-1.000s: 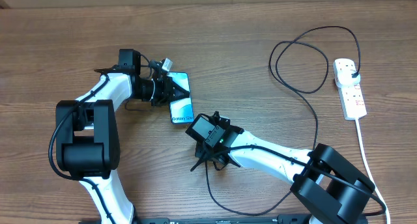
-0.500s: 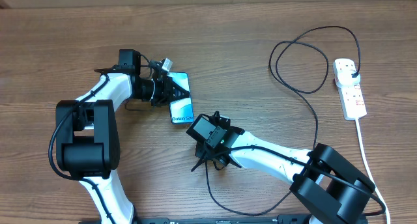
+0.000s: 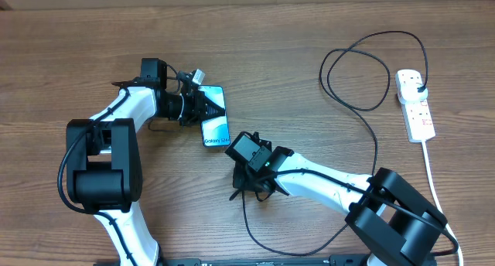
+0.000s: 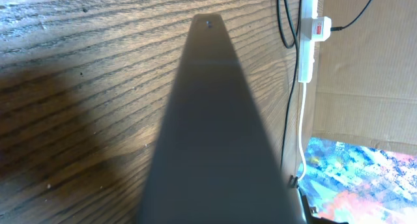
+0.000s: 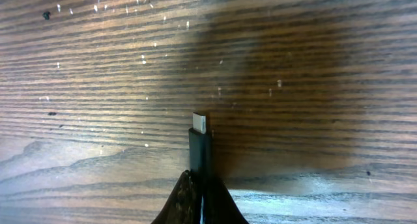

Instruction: Plug charger to phone and switch on socket

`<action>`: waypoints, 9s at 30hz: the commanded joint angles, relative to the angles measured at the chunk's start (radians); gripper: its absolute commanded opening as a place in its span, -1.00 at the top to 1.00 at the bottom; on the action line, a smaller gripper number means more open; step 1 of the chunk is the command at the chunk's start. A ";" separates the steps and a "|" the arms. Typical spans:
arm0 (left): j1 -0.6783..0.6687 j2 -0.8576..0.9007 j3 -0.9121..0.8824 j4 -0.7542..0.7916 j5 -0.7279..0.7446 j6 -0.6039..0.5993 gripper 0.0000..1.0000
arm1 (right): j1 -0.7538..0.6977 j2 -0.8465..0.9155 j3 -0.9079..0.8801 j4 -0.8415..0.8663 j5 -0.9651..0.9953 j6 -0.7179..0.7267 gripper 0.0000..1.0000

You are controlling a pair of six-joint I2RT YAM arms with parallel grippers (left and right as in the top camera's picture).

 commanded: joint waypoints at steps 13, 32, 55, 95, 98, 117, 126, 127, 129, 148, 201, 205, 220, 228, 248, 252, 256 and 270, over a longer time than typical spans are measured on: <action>0.012 0.000 0.022 -0.008 0.192 0.132 0.92 | -0.130 0.001 -0.007 0.179 -0.608 -0.314 0.92; 0.065 0.000 0.022 -0.012 0.192 0.131 0.92 | -0.179 -0.003 -0.140 0.587 -0.726 -0.499 0.92; 0.072 0.000 0.022 0.026 0.193 -0.020 0.92 | -0.245 -0.004 -0.152 1.037 -0.610 -0.037 0.93; -0.019 0.000 0.022 0.097 0.315 -0.199 0.92 | -0.208 -0.003 -0.564 1.517 -0.617 -0.191 0.93; -0.021 0.000 0.022 0.097 0.314 -0.199 0.92 | -0.208 -0.003 -0.564 1.515 -0.617 -0.191 0.93; -0.020 0.000 0.022 0.078 0.314 -0.199 0.92 | -0.208 -0.003 -0.564 1.512 -0.606 -0.192 0.92; -0.020 0.000 0.022 0.078 0.314 -0.199 0.92 | -0.208 -0.003 -0.564 1.512 -0.606 -0.192 0.93; -0.020 0.000 0.022 0.078 0.314 -0.199 0.92 | -0.208 -0.003 -0.564 1.512 -0.606 -0.192 0.93; -0.020 0.000 0.022 0.078 0.313 -0.199 0.92 | -0.208 -0.003 -0.564 1.512 -0.605 -0.192 0.93; -0.022 0.000 0.022 0.077 0.303 -0.199 0.92 | -0.208 -0.003 -0.564 1.509 -0.598 -0.192 0.93; -0.022 0.000 0.022 0.078 0.303 -0.199 0.92 | -0.208 -0.003 -0.564 1.482 -0.557 -0.196 0.93; -0.022 0.000 0.022 0.078 0.303 -0.199 0.92 | -0.208 -0.003 -0.564 1.482 -0.554 -0.196 0.92; -0.022 0.000 0.022 0.078 0.303 -0.199 0.92 | -0.208 -0.003 -0.564 1.482 -0.554 -0.196 0.92; -0.022 0.000 0.022 0.078 0.303 -0.199 0.92 | -0.208 -0.003 -0.564 1.482 -0.554 -0.196 0.93; -0.022 0.000 0.022 0.087 0.303 -0.191 0.92 | -0.208 -0.003 -0.564 1.482 -0.615 -0.187 0.93; -0.022 0.000 0.022 0.090 0.303 -0.183 0.92 | -0.208 -0.003 -0.564 1.484 -0.578 -0.188 0.93; -0.022 0.000 0.022 0.090 0.302 -0.179 0.92 | -0.208 -0.003 -0.563 1.499 -0.523 -0.188 0.92; -0.022 0.000 0.022 0.090 0.303 -0.180 0.92 | -0.208 -0.003 -0.562 1.570 -0.460 -0.196 0.92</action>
